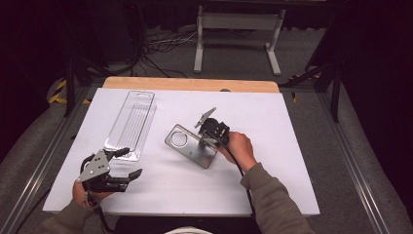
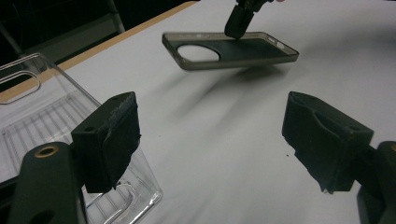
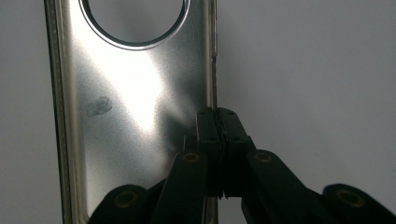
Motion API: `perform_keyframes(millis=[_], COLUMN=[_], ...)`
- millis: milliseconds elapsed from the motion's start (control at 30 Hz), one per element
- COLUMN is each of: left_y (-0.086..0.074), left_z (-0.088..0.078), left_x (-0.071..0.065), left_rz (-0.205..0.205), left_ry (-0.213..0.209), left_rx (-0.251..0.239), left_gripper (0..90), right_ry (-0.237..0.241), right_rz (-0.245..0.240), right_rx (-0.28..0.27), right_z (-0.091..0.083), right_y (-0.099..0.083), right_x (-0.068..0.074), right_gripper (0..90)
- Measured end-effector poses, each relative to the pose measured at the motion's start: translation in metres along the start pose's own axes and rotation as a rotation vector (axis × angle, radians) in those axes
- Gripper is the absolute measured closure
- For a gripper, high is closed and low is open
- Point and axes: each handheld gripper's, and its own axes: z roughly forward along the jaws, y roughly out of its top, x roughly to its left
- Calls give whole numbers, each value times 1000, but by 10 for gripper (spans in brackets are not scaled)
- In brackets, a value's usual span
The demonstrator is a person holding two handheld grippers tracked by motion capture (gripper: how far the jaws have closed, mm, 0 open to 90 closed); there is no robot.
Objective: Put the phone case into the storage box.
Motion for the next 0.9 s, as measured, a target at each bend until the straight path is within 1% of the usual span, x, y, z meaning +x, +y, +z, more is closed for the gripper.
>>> perform_keyframes(millis=[67, 100, 167, 200, 233, 267, 300, 333, 367, 400, 467, 533, 567, 633, 667, 733, 767, 800, 833, 900], left_y=[1, 2, 2, 3, 3, 4, 4, 4, 5, 6, 6, 8, 8, 10, 11, 12, 13, 14, 16, 20], left_z=[1, 2, 2, 2, 2, 2, 3, 4, 4, 5, 7, 9, 9, 11, 11, 12, 13, 14, 14, 15], left_x=[1, 2, 2, 2, 2, 3, 3, 3, 4, 4, 3, 2, 2, 1, 0, -1, 0, -1, 0, 0], left_rz=[-6, -10, -17, -24, -24, -22, -31, -34, -30, -35, -35, -40, -40, -42, -38, -45, -46, -49, -53, -67], left_ry=[4, 8, 5, 12, 12, 12, 11, 8, 9, 0, -5, -16, -16, -9, -8, -7, -10, -4, -6, -16], left_rx=[-2, -10, -9, -20, -20, -19, -27, -25, -23, -25, -35, -34, -34, -49, -48, -70, -68, -82, -85, -111], left_gripper=[184, 181, 172, 170, 170, 170, 169, 169, 168, 168, 168, 168, 168, 169, 169, 167, 163, 160, 160, 157], right_ry=[-27, -42, -56, -68, -68, -69, -74, -83, -81, -84, -103, -112, -112, -112, -117, -128, -131, -137, -138, -150], right_rz=[10, 23, 31, 41, 41, 48, 55, 67, 69, 70, 68, 72, 72, 82, 81, 79, 80, 80, 80, 78], right_rx=[-66, -99, -150, -177, -177, -207, -235, -266, -284, -305, -348, -366, -366, -402, -422, -437, -447, -455, -462, -481], right_z=[-6, -8, -13, -15, -15, -17, -19, -22, -25, -27, -33, -36, -36, -40, -42, -44, -45, -46, -46, -48], right_y=[-6, -9, -14, -16, -16, -19, -21, -24, -26, -27, -31, -33, -33, -35, -37, -38, -39, -39, -39, -40], right_x=[1, 2, 3, 4, 4, 5, 5, 7, 7, 8, 11, 13, 13, 14, 16, 19, 19, 20, 21, 23], right_gripper=[889, 888, 888, 889, 889, 889, 889, 889, 889, 889, 889, 889, 889, 890, 890, 889, 889, 889, 889, 889])
